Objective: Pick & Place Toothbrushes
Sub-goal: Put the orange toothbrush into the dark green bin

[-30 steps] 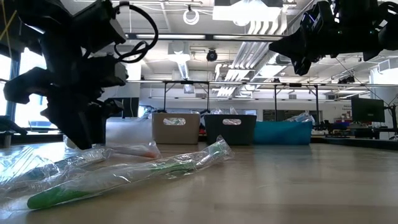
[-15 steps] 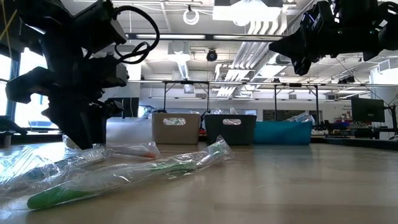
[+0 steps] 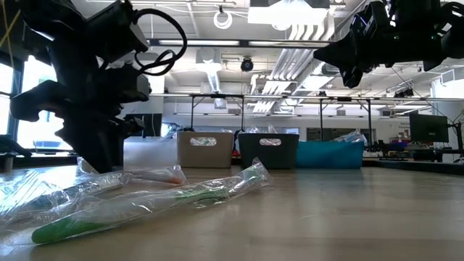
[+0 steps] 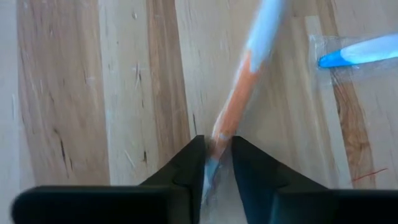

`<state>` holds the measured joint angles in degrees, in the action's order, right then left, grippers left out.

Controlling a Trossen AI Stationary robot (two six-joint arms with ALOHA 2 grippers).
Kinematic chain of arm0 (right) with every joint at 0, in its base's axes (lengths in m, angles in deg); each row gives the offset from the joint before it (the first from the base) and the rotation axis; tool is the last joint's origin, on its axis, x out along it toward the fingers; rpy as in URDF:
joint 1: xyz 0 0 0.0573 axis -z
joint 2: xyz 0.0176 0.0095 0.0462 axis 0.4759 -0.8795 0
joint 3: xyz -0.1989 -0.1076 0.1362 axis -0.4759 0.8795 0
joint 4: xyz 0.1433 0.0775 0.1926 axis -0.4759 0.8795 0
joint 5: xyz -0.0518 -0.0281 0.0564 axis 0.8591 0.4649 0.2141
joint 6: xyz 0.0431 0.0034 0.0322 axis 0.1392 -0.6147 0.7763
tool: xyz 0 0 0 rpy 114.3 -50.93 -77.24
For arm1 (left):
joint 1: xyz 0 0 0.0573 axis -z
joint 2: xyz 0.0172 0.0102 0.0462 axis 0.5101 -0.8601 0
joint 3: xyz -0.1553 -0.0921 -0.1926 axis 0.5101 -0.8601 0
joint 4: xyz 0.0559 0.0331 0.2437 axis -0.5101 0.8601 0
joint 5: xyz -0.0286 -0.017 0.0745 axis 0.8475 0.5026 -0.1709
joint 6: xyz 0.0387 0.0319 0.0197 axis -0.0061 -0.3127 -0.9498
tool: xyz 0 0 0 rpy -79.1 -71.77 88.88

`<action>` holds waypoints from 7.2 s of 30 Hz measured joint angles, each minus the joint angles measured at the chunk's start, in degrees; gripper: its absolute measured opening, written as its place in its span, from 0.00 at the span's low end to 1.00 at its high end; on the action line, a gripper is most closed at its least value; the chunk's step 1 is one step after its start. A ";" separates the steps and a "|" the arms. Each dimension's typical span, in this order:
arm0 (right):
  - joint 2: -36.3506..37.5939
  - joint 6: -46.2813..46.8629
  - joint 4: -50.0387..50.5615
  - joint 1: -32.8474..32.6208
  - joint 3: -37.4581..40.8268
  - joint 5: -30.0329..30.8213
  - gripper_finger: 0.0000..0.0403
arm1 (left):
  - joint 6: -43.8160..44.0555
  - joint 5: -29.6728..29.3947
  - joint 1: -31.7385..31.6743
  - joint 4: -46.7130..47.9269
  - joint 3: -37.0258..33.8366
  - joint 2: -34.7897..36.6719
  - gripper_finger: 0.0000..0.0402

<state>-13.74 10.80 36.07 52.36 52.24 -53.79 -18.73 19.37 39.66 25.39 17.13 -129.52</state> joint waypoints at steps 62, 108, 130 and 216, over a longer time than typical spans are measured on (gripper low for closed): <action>0.00 -2.92 -1.03 0.04 -0.02 -4.53 0.01 | -10.25 12.34 -27.99 -10.02 15.65 17.99 0.00; -26.14 -3.50 -35.16 -2.99 -0.04 5.01 0.01 | 1.33 15.69 -28.92 -44.06 20.68 -6.45 0.00; -26.16 -6.72 -35.12 -7.21 -4.28 10.49 0.39 | 1.33 15.66 -28.92 -43.91 20.68 -6.45 0.00; -36.76 -10.80 -32.06 -7.17 -17.05 10.34 0.06 | 2.95 12.23 -28.85 -40.67 20.63 -6.43 0.24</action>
<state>-50.50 0.00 4.00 45.19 35.19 -43.45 -15.78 31.60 10.81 -15.28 37.76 -135.95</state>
